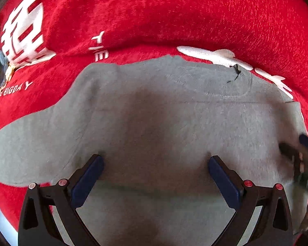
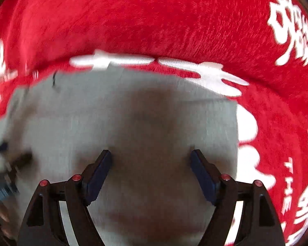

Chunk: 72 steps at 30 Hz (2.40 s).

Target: Fold small clothes

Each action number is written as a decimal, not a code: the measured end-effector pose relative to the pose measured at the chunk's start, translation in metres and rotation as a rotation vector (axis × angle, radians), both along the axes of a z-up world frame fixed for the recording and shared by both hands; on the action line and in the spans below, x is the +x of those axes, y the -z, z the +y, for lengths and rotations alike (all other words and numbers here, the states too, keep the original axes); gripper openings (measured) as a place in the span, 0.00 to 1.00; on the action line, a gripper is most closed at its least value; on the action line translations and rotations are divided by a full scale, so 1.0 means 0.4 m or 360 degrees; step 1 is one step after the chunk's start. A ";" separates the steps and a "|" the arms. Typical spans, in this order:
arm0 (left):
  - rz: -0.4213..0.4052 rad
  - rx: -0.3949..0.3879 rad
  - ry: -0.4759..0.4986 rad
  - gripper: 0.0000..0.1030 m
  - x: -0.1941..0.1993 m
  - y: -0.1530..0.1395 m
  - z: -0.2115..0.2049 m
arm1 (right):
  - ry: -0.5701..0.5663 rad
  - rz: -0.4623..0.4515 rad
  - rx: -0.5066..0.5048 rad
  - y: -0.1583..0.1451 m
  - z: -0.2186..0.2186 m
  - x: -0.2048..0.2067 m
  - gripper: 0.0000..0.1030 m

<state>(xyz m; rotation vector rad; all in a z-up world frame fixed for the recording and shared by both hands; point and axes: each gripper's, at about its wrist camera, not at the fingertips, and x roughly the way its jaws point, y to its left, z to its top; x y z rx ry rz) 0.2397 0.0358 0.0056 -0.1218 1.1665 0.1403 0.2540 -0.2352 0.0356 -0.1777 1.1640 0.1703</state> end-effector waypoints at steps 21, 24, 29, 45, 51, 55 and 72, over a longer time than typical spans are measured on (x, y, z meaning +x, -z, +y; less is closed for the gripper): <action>-0.0124 -0.0319 -0.1768 1.00 -0.506 0.029 0.928 | -0.0291 -0.0056 0.0115 -0.072 0.239 -0.243 0.80; -0.0067 -0.0231 -0.1794 1.00 -0.480 0.039 0.987 | -0.0331 -0.0056 0.0096 -0.076 0.277 -0.257 0.80; -0.0052 -0.0044 -0.1626 0.67 -0.387 0.030 1.026 | -0.0386 -0.0052 0.0053 -0.076 0.320 -0.273 0.80; -0.0453 -0.0156 -0.1027 0.15 -0.341 -0.200 0.810 | -0.0330 0.0030 -0.0062 0.019 0.484 -0.011 0.80; -0.0481 -0.0142 -0.0749 0.15 -0.275 -0.277 0.630 | -0.0284 -0.0053 0.0042 -0.043 0.416 -0.024 0.82; -0.0461 -0.0162 -0.0559 0.14 -0.213 -0.295 0.462 | -0.0195 -0.0103 0.0061 -0.079 0.275 -0.061 0.82; -0.0216 -0.0150 0.0179 0.14 0.061 -0.223 -0.430 | 0.0418 -0.0160 0.0329 -0.134 -0.360 -0.120 0.82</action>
